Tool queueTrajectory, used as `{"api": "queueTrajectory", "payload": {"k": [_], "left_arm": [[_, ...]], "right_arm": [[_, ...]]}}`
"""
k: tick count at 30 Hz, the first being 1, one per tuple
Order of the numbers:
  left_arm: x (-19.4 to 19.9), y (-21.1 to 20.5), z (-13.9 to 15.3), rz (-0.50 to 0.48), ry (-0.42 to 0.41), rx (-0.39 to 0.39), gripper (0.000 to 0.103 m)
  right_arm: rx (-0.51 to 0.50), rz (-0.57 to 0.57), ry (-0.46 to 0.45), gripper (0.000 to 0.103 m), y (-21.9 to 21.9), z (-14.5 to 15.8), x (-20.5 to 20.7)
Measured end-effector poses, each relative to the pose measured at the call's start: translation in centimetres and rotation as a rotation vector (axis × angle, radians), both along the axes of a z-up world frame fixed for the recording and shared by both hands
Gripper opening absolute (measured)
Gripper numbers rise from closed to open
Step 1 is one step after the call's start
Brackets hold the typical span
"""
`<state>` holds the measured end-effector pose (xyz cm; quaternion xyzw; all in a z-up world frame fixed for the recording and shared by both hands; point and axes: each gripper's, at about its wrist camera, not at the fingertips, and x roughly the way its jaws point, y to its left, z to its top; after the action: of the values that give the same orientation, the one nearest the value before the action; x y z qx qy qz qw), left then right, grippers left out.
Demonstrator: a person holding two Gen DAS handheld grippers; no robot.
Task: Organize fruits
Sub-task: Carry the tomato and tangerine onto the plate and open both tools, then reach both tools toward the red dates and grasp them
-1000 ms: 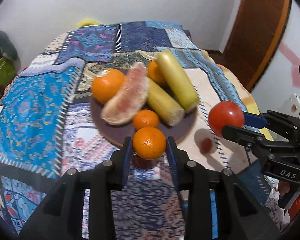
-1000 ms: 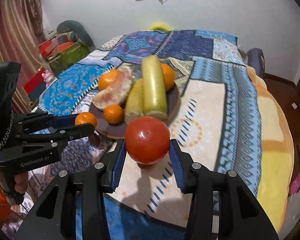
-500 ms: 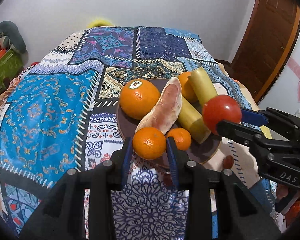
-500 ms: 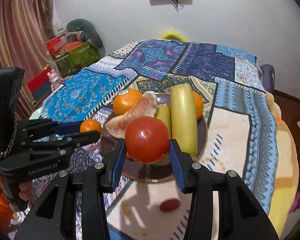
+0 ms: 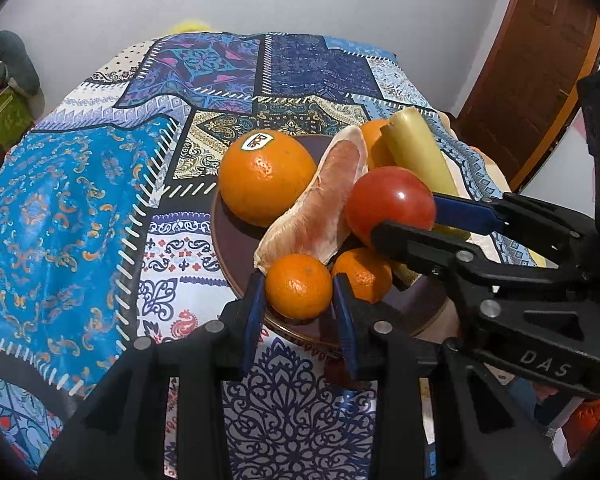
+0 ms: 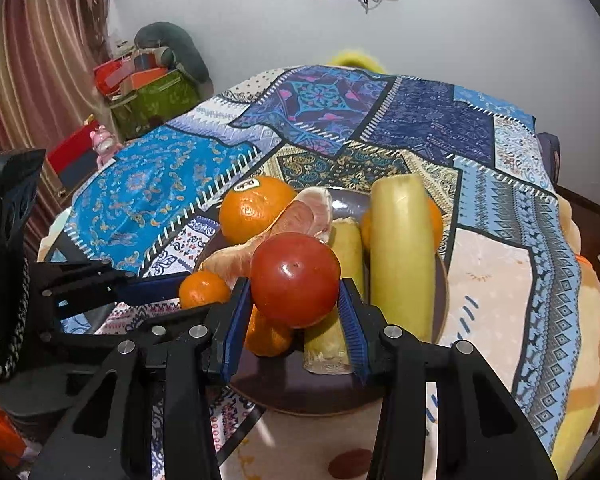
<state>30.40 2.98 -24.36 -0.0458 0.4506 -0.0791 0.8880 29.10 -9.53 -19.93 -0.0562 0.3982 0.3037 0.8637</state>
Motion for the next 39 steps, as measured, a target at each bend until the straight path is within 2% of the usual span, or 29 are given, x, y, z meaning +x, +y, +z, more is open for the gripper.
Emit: {"api": "queueTrajectory", "payload": {"k": [8,12,26,29,31,34,39], "left_arm": [[0.0,-0.4,-0.2,0.0,0.006,0.019,0.034],[-0.4,-0.4,0.3,0.01,0.004,0.028,0.038],[-4.1,-0.8,4.5,0.025,-0.055,0.059,0.039],[-5.3,-0.9,5.3,0.033,-0.068,0.064,0.049],[-5.9,-0.9,5.5,0.042,-0.071,0.066,0.06],[-6.6,-1.0,5.1,0.044,-0.049,0.07,0.064],[-6.7,-1.5,3.3,0.036,0.023,0.074,0.065]], "right_arm": [[0.031,-0.006,0.034,0.042,-0.4,-0.2,0.3],[0.02,-0.003,0.029,0.042,-0.3,0.0,-0.3],[0.022,-0.048,-0.014,0.043,-3.2,2.7,-3.3],[0.028,-0.067,-0.023,0.047,-4.2,3.4,-4.1],[0.025,-0.077,-0.031,0.048,-4.8,3.7,-4.6],[0.017,-0.095,-0.031,0.048,-5.5,3.8,-5.2],[-0.002,-0.116,0.001,0.048,-6.4,2.8,-5.7]]}}
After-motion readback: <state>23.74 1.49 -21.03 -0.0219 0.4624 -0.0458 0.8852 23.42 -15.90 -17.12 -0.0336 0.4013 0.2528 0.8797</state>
